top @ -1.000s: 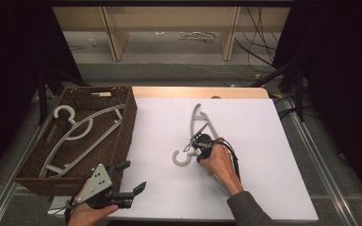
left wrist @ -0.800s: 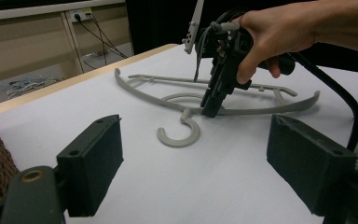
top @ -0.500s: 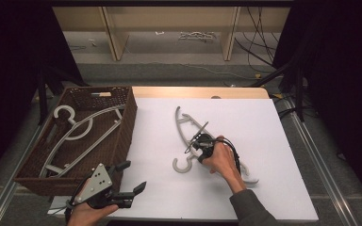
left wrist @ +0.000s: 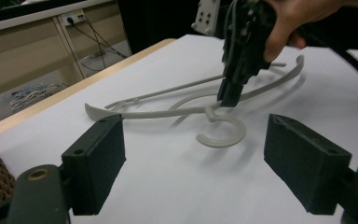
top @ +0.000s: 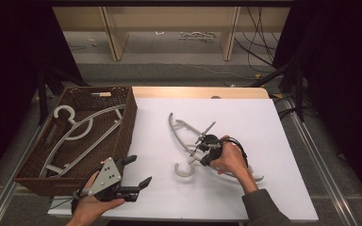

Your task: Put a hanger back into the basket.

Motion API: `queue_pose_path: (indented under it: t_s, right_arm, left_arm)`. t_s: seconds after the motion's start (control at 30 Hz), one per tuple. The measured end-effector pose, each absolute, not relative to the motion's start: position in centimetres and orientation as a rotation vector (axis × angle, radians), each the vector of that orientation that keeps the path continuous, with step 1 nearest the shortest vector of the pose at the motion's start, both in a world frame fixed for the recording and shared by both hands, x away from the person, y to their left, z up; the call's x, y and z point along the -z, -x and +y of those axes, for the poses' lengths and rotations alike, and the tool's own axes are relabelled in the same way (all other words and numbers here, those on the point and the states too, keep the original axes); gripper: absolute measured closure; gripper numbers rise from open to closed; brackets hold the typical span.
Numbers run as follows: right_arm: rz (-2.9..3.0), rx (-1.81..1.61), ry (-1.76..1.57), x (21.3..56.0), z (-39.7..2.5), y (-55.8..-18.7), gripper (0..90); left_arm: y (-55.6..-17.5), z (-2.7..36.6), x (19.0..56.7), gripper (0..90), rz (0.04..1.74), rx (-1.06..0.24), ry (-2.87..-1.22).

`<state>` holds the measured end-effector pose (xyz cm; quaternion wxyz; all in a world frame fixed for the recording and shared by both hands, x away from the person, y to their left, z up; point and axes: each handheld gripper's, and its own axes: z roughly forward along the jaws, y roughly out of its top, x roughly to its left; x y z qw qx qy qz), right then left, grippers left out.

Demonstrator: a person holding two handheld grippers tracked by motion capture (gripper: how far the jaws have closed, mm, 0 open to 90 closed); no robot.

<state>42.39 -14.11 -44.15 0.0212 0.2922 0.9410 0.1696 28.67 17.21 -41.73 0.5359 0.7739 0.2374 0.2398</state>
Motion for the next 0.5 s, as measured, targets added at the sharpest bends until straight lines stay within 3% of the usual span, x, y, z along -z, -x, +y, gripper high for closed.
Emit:
queue_pose_path:
  t_s: [0.2,0.5]
  right_arm:
    - [2.921,-0.590,-0.879,43.1,-14.7,-41.5,83.0]
    - [2.948,-0.626,-0.819,41.9,-14.9,-40.2,83.0]
  left_arm:
    - [-30.8,14.6,41.7,23.3,0.591,-0.553,-2.010]
    - [-33.5,11.9,41.4,25.0,0.553,-0.547,-2.121]
